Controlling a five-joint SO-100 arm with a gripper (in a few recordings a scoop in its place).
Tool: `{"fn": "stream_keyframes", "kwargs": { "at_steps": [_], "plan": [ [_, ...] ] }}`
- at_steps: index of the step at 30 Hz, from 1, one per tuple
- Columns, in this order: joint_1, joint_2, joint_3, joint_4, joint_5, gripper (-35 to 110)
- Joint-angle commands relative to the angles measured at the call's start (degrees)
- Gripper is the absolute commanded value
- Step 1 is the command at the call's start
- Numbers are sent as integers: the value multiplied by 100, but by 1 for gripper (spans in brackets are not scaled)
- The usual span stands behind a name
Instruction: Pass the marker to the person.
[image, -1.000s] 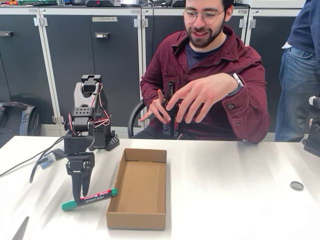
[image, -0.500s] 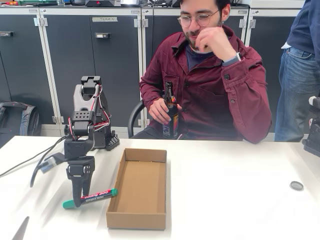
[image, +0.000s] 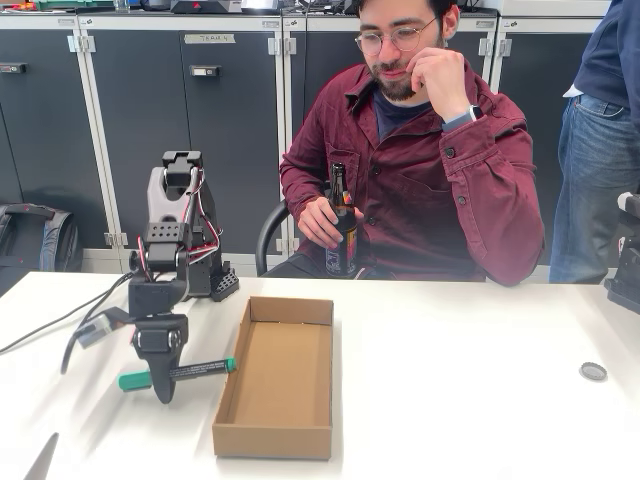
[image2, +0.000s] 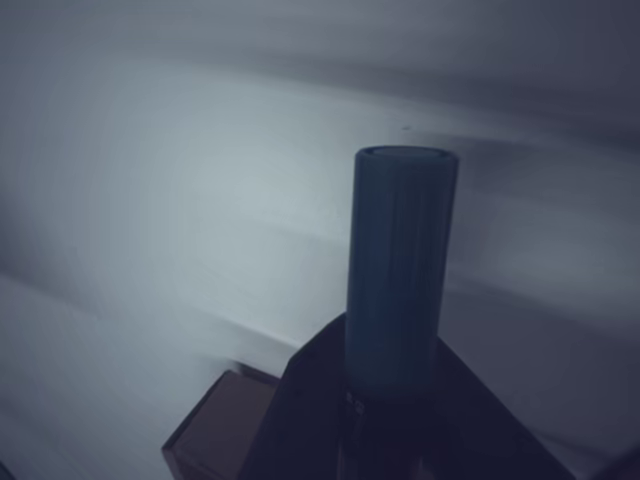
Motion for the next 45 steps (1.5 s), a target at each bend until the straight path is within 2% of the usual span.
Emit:
{"fn": "stream_keyframes", "kwargs": {
  "at_steps": [1,9,23,30,36,39,45],
  "plan": [
    [-105,729,26,-79,-264,-5],
    [-211,1301,308,-149,-589,-5],
    [-633,3463,1696,-1239,-2303,-5],
    [-501,3252,940,-1986,-2874,-5],
    [-712,2707,53,-1995,-3120,-5],
    [-1125,2531,-334,-1802,-3164,-5],
    [-2373,1644,-1969,-782,-2997,-5]
  ]
}}
